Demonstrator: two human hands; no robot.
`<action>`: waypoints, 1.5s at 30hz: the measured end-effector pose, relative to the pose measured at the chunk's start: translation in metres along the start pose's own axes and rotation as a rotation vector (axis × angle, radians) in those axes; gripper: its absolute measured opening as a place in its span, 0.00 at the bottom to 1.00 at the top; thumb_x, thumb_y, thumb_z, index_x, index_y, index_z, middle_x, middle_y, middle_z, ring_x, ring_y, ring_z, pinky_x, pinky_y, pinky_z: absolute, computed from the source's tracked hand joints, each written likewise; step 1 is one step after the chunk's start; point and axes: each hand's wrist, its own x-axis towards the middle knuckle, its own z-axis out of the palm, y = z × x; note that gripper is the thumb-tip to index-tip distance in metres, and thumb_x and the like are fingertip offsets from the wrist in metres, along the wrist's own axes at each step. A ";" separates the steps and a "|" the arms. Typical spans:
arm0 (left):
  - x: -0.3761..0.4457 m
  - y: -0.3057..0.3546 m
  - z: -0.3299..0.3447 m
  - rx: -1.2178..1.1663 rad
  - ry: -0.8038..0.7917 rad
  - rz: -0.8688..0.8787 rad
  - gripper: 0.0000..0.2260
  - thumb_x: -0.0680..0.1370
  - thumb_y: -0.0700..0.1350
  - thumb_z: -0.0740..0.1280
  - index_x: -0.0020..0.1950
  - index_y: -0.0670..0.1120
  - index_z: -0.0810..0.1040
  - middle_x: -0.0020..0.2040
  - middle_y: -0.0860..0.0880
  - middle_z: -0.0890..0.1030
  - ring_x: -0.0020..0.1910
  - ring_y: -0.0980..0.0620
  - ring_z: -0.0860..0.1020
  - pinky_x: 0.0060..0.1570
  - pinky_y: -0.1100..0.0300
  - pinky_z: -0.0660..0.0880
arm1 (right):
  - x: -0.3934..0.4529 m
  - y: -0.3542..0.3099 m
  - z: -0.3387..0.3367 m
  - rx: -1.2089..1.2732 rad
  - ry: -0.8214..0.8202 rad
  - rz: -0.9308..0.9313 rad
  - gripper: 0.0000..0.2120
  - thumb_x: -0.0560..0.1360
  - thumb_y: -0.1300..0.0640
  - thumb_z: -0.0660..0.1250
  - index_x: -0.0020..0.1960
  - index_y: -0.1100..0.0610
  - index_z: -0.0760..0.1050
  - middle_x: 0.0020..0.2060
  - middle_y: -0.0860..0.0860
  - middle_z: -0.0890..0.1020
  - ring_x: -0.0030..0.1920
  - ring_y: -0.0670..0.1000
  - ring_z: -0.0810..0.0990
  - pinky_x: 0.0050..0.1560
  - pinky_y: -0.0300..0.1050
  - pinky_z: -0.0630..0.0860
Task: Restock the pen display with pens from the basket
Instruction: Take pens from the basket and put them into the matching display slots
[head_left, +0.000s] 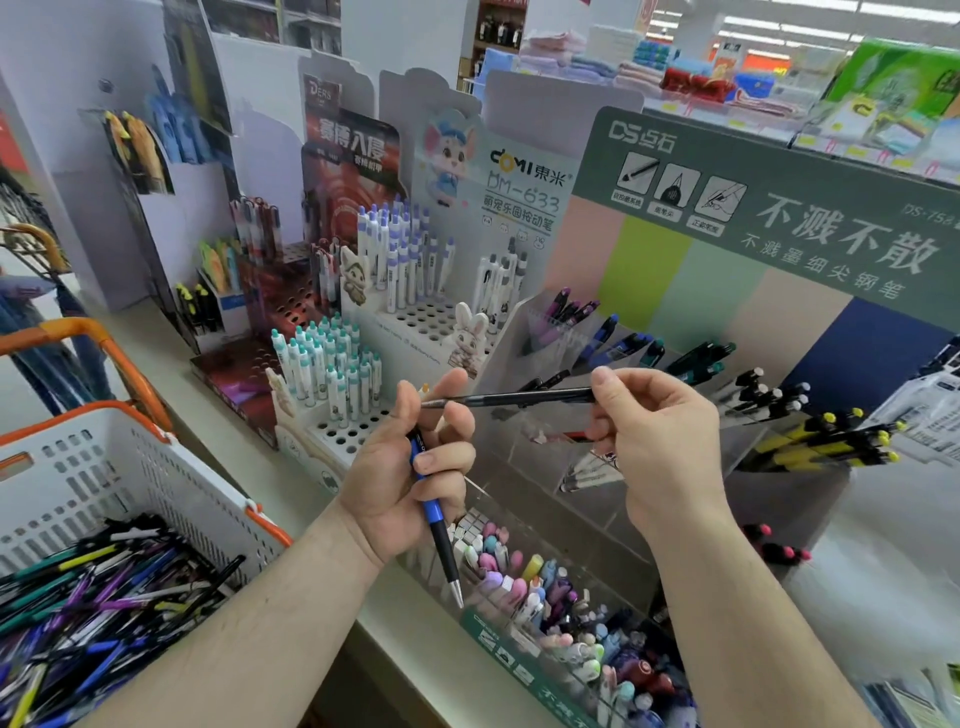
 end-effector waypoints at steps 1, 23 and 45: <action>0.000 0.000 0.001 0.030 0.058 0.014 0.19 0.79 0.54 0.66 0.67 0.45 0.77 0.49 0.48 0.82 0.32 0.57 0.73 0.27 0.66 0.67 | 0.003 -0.002 -0.001 0.033 0.050 -0.024 0.07 0.76 0.60 0.72 0.40 0.57 0.81 0.29 0.51 0.80 0.28 0.49 0.76 0.28 0.40 0.73; -0.002 -0.005 0.029 0.537 0.636 0.050 0.12 0.75 0.43 0.64 0.56 0.42 0.77 0.32 0.50 0.68 0.24 0.58 0.63 0.21 0.68 0.59 | 0.056 0.028 0.072 -1.314 -0.160 -0.396 0.11 0.76 0.44 0.69 0.53 0.50 0.84 0.53 0.52 0.82 0.60 0.58 0.72 0.61 0.53 0.67; 0.041 -0.010 0.048 1.045 0.556 -0.404 0.13 0.83 0.50 0.59 0.62 0.44 0.75 0.38 0.49 0.78 0.34 0.51 0.76 0.29 0.63 0.71 | 0.004 -0.011 -0.024 -0.256 -0.029 -0.071 0.06 0.77 0.59 0.70 0.42 0.58 0.77 0.30 0.50 0.76 0.25 0.41 0.71 0.28 0.34 0.69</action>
